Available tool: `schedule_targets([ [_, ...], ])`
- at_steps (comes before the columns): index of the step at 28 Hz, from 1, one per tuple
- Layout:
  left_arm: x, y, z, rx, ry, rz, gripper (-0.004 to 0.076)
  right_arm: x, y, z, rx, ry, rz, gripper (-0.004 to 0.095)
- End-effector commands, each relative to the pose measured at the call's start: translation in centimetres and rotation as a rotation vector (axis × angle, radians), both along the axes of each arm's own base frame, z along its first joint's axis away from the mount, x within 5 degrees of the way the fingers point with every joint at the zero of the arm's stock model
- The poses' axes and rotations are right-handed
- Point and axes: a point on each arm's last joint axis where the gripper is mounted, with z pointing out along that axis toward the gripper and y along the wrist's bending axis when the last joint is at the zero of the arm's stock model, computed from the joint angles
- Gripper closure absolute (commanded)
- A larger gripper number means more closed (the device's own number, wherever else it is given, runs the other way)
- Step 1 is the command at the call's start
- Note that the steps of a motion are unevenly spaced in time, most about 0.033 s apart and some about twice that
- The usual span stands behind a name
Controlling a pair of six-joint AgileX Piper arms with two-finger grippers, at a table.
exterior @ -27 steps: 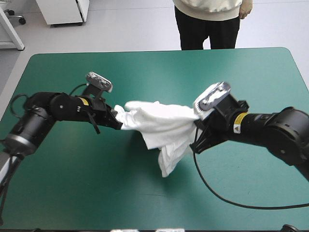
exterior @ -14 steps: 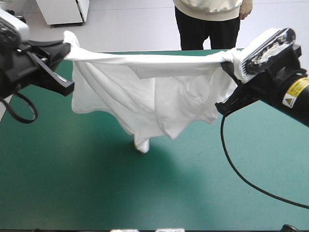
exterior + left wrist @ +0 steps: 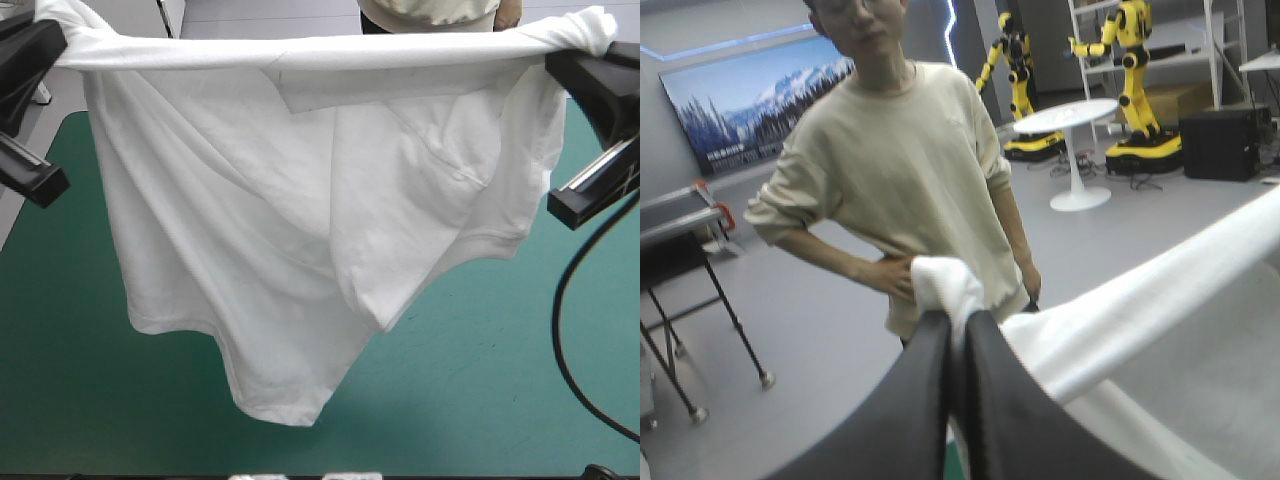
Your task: Fold the cloth
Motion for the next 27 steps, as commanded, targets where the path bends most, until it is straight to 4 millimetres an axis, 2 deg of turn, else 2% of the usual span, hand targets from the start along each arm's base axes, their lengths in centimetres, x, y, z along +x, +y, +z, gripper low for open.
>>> schedule_targets([
  [1, 4.1, -0.4, -1.5, 0.046, 0.113, 0.087, 0.0733, 2.7, 0.8, -1.2, -0.064, 0.092, -0.12, 0.0921],
  [2, 5.9, -0.9, -2.7, 0.066, 0.189, 0.085, 0.0733, 3.8, 1.6, -2.1, -0.095, 0.139, -0.138, 0.0921],
  [3, 8.4, -1.7, -4.6, 0.098, 0.29, 0.084, 0.0733, 6.1, 3.0, -4.0, -0.141, 0.22, -0.181, 0.0921],
  [7, 14.7, -3.6, -10.9, 0.167, 0.519, 0.082, 0.0733, 10.2, 5.2, -8.3, -0.183, 0.329, -0.237, 0.0926],
  [8, 16.0, -4.0, -12.5, 0.172, 0.566, 0.077, 0.0733, 11.5, 5.8, -9.9, -0.178, 0.37, -0.221, 0.0925],
  [12, 20.6, -5.4, -18.2, 0.184, 0.683, 0.078, 0.0733, 16.7, 5.9, -15.6, -0.133, 0.522, -0.196, 0.0926],
  [14, 22.9, -6.1, -20.9, 0.187, 0.72, 0.089, 0.0733, 19.7, 5.0, -18.2, -0.094, 0.584, -0.205, 0.0926],
  [17, 26.1, -6.9, -23.8, 0.167, 0.73, 0.103, 0.0733, 23.6, 3.4, -20.2, -0.019, 0.62, -0.226, 0.0925],
  [20, 29.1, -7.7, -26.2, 0.137, 0.705, 0.119, 0.0733, 26.7, 1.7, -21.2, 0.032, 0.607, -0.271, 0.0925],
  [23, 31.1, -8.4, -28.0, 0.103, 0.696, 0.121, 0.0733, 29.0, 0.7, -22.1, 0.017, 0.606, -0.301, 0.0925],
  [27, 32.8, -8.9, -29.7, 0.083, 0.697, 0.122, 0.0733, 30.9, 0.6, -23.3, -0.03, 0.661, -0.3, 0.0921],
])
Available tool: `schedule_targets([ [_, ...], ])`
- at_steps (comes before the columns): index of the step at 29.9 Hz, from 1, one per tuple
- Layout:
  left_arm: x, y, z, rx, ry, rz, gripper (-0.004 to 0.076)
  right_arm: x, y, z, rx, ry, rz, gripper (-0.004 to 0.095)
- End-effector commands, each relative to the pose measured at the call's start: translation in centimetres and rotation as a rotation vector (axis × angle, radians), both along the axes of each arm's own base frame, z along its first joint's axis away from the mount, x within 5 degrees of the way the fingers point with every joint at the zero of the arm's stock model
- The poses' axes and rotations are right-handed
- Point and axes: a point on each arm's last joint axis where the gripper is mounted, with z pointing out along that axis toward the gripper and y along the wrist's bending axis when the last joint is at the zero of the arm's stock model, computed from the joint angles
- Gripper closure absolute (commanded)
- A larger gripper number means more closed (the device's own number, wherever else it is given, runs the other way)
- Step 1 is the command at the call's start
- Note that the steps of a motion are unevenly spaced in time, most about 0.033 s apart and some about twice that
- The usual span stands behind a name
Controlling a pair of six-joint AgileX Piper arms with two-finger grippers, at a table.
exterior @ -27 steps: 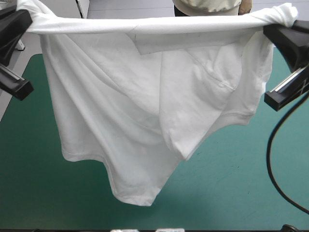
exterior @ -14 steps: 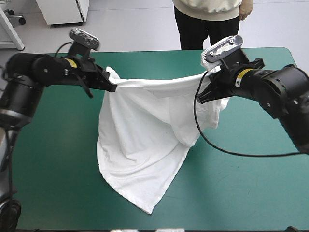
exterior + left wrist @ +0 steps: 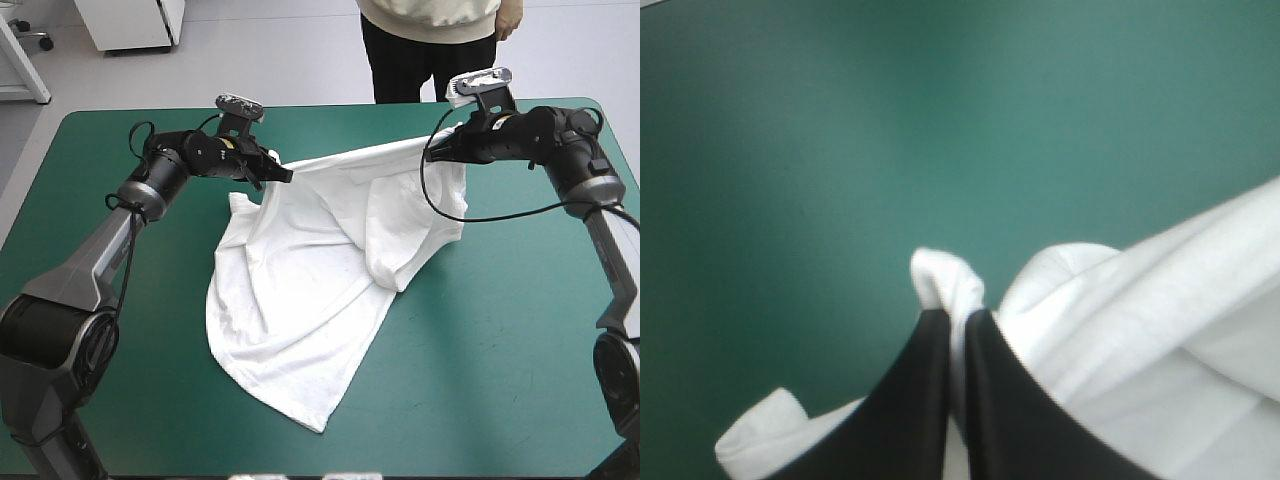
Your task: Fold the cloth
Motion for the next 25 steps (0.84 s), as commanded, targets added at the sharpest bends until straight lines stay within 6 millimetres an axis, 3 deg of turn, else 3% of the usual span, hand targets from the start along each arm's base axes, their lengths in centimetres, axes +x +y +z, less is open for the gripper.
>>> schedule_targets([
  [1, 0.7, 0.1, 2.7, -0.041, -0.155, 0.02, 0.0732, 0.8, -0.9, 2.3, -0.019, -0.102, -0.018, 0.0907],
  [3, 1.0, 0.0, 2.3, -0.04, -0.152, 0.021, 0.0731, 1.5, -0.8, 1.6, -0.023, -0.073, -0.012, 0.0833],
  [5, 1.0, 0.0, 2.3, -0.041, -0.154, 0.022, 0.0701, 1.9, -0.8, 1.2, -0.024, -0.065, -0.012, 0.0677],
  [8, 1.1, 0.0, 2.3, -0.036, -0.163, 0.02, 0.0594, 2.1, -0.8, 1.2, -0.023, -0.074, -0.016, 0.0409],
  [10, 1.1, 0.0, 2.3, -0.033, -0.161, 0.019, 0.0491, 1.9, -0.8, 1.8, -0.02, -0.09, -0.016, 0.0317],
  [12, 0.7, 0.0, 2.5, -0.029, -0.143, 0.009, 0.0361, 1.7, -0.8, 2.9, -0.021, -0.102, -0.011, 0.0305],
  [14, 0.1, 0.0, 3.1, -0.028, -0.112, -0.004, 0.0288, 1.1, -0.9, 4.0, -0.023, -0.113, -0.003, 0.031],
  [16, -0.6, 0.2, 4.3, -0.029, -0.115, -0.014, 0.0283, 0.1, -0.9, 5.6, -0.022, -0.133, 0.005, 0.0327],
  [20, -3.3, 1.1, 8.8, -0.038, -0.23, -0.013, 0.0303, -2.6, -1.1, 8.7, -0.021, -0.176, 0.019, 0.0327],
  [25, -7.0, 2.9, 13.2, 0.021, -0.331, 0.017, 0.0304, -6.2, 0.2, 10.3, -0.034, -0.123, 0.129, 0.035],
])
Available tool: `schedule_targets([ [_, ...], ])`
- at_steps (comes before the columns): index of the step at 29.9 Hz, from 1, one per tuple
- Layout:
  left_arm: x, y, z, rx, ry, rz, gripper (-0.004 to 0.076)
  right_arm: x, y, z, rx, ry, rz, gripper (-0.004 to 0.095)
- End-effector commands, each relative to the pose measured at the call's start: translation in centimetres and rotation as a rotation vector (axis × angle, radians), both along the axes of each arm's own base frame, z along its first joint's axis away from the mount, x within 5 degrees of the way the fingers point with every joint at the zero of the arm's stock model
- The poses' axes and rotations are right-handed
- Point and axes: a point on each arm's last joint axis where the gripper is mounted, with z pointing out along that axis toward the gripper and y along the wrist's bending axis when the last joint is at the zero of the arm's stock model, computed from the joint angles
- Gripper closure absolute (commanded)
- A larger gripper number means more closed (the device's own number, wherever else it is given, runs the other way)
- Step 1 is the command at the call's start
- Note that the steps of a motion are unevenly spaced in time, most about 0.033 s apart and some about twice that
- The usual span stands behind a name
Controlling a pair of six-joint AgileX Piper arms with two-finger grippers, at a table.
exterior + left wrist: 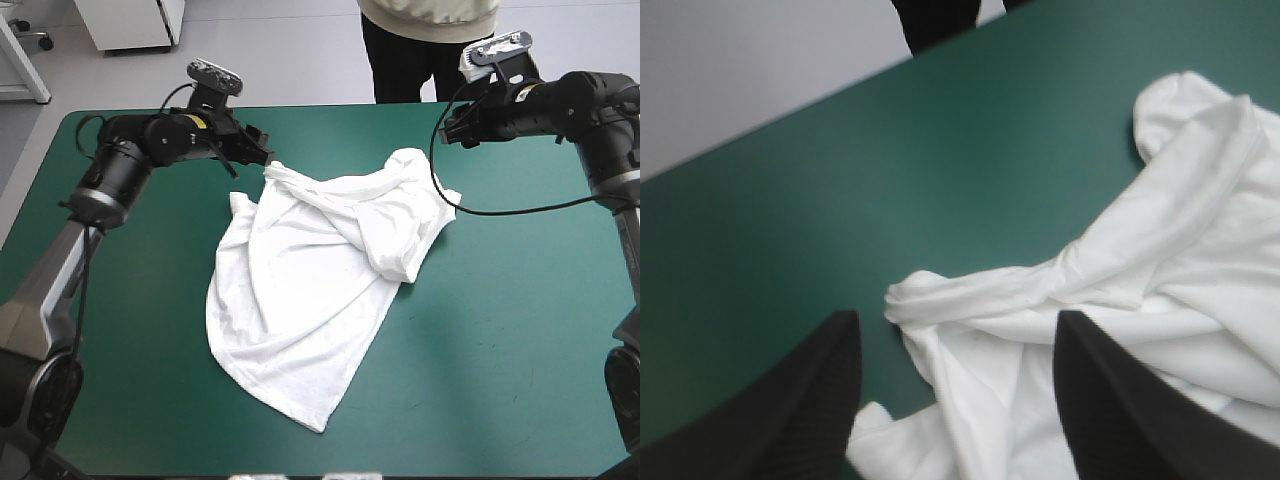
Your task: Fold the cloth
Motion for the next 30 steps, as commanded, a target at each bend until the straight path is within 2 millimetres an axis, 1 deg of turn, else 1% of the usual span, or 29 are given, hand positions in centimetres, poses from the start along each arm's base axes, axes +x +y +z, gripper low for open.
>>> schedule_targets([
  [1, -4.1, 1.8, 6.3, -0.022, -0.163, 0.062, 0.0304, -4.4, 1.6, 3.8, 0.019, -0.052, 0.108, 0.0361],
  [3, -5.3, 2.3, 7.0, -0.021, -0.142, 0.082, 0.0304, -5.6, 3.1, 3.7, 0.002, 0.002, 0.182, 0.0372],
  [4, -6.1, 2.6, 7.3, -0.015, -0.123, 0.081, 0.0304, -6.3, 4.6, 3.4, -0.008, 0.037, 0.24, 0.0372],
  [6, -7.0, 2.8, 7.0, 0.003, -0.075, 0.073, 0.0304, -7.5, 6.7, 3.0, -0.037, 0.085, 0.311, 0.0372],
  [8, -8.0, 3.1, 6.6, 0.023, -0.035, 0.07, 0.0304, -8.7, 9.1, 2.8, -0.081, 0.085, 0.358, 0.0372],
  [10, -9.1, 3.5, 5.7, 0.038, 0.0, 0.079, 0.0304, -9.9, 11.1, 2.7, -0.125, 0.075, 0.398, 0.0372],
  [12, -10.3, 3.9, 4.9, 0.038, 0.025, 0.092, 0.0304, -11.1, 12.8, 2.5, -0.13, 0.077, 0.448, 0.0372],
  [14, -11.9, 4.5, 4.2, 0.046, 0.038, 0.102, 0.0304, -12.2, 14.2, 1.9, -0.128, 0.105, 0.491, 0.0372],
  [16, -13.8, 5.4, 3.8, 0.063, 0.029, 0.133, 0.0304, -13.3, 15.1, 0.9, -0.152, 0.135, 0.535, 0.0372],
  [17, -14.8, 5.9, 3.6, 0.069, 0.017, 0.159, 0.0304, -13.9, 15.5, 0.1, -0.163, 0.165, 0.549, 0.0372],
  [20, -17.1, 7.7, 3.2, 0.106, -0.02, 0.26, 0.0304, -15.7, 16.7, -3.1, -0.213, 0.263, 0.598, 0.0372],
  [22, -17.9, 8.4, 2.8, 0.124, -0.029, 0.312, 0.0304, -16.6, 17.5, -5.2, -0.249, 0.318, 0.63, 0.0372],
  [24, -18.2, 8.9, 2.0, 0.149, -0.01, 0.352, 0.0304, -17.7, 18.2, -7.1, -0.293, 0.352, 0.658, 0.0374],
  [26, -18.1, 8.9, 1.0, 0.166, 0.034, 0.362, 0.0304, -19.2, 19.2, -8.9, -0.328, 0.366, 0.7, 0.039],
  [30, -17.5, 8.7, -1.0, 0.166, 0.101, 0.371, 0.0304, -21.8, 20.8, -11.1, -0.343, 0.369, 0.778, 0.0394],
])
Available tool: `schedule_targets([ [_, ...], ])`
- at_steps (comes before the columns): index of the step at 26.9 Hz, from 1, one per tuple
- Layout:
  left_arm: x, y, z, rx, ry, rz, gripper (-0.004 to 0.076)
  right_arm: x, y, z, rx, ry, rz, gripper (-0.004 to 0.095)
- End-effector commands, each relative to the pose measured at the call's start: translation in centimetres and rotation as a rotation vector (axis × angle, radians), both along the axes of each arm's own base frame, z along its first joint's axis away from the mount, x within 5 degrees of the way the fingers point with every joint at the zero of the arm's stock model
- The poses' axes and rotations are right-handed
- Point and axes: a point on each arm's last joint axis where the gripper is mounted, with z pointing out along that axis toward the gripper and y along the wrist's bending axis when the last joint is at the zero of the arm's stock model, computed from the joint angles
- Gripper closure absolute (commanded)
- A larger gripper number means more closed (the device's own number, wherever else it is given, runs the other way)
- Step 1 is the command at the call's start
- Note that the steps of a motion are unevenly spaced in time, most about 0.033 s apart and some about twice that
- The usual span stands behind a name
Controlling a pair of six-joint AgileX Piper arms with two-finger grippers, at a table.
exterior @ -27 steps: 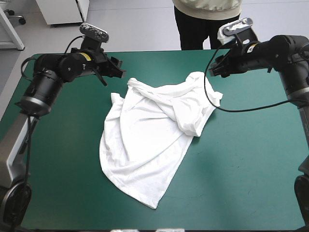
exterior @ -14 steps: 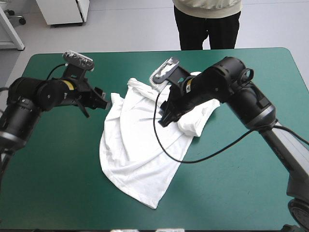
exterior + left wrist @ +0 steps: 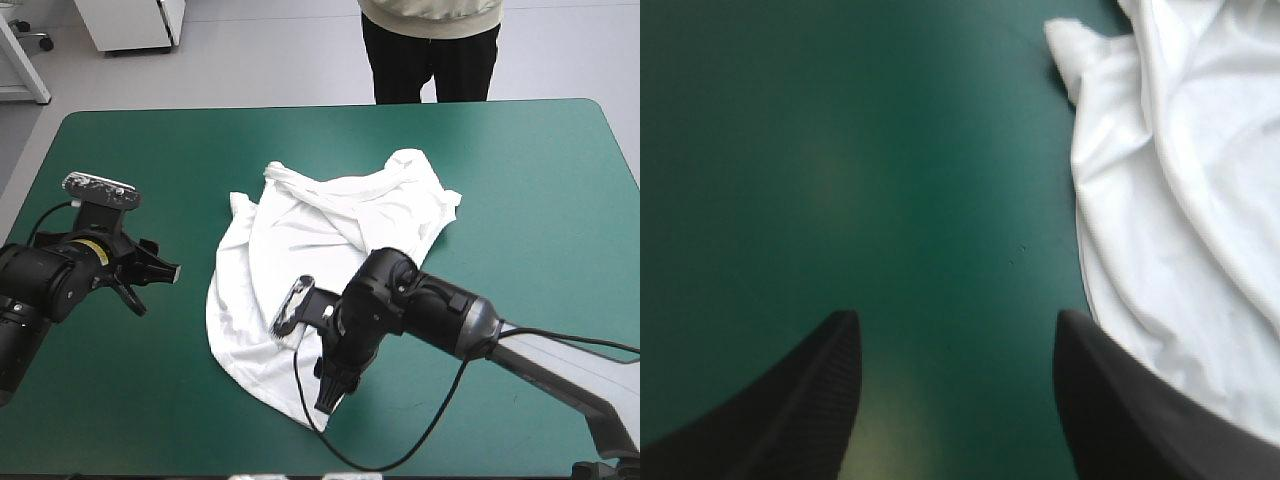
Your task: Fold the cloth
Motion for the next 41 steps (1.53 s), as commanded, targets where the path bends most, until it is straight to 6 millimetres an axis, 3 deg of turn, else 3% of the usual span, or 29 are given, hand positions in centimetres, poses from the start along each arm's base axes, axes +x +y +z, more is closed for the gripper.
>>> schedule_targets([
  [1, 0.6, 0.1, -0.2, -0.024, -0.044, 0.023, 0.0304, -2.3, 0.8, 0.5, 0.091, -0.047, 0.059, 0.0393],
  [7, 1.7, 3.4, -2.4, -0.065, 0.024, 0.152, 0.0304, -3.7, 1.9, -0.7, 0.156, -0.033, 0.072, 0.0394],
  [10, 2.1, 4.6, -2.8, -0.178, -0.001, 0.208, 0.0304, -4.0, 2.1, -1.3, 0.153, -0.037, 0.075, 0.0394],
  [15, 3.0, 4.1, -2.9, -0.316, -0.013, 0.141, 0.0304, -3.7, 2.5, -3.2, 0.095, -0.015, 0.063, 0.0393],
  [33, 4.7, 3.9, -4.4, -0.352, 0.044, 0.133, 0.0304, -2.8, 5.3, -9.6, -0.029, 0.091, 0.039, 0.0399],
  [35, 4.8, 3.9, -4.4, -0.344, 0.028, 0.131, 0.0304, -2.8, 5.2, -10.7, -0.067, 0.103, 0.036, 0.0522],
  [36, 4.8, 4.0, -4.4, -0.34, 0.026, 0.131, 0.0304, -2.8, 5.0, -10.9, -0.084, 0.108, 0.036, 0.0722],
  [38, 4.8, 3.9, -4.3, -0.347, 0.026, 0.131, 0.0304, -2.9, 4.7, -10.3, -0.087, 0.104, 0.035, 0.0909],
  [41, 4.9, 3.4, -4.2, -0.401, 0.021, 0.103, 0.0304, -2.8, 3.7, -8.0, -0.053, 0.036, 0.013, 0.0908],
])
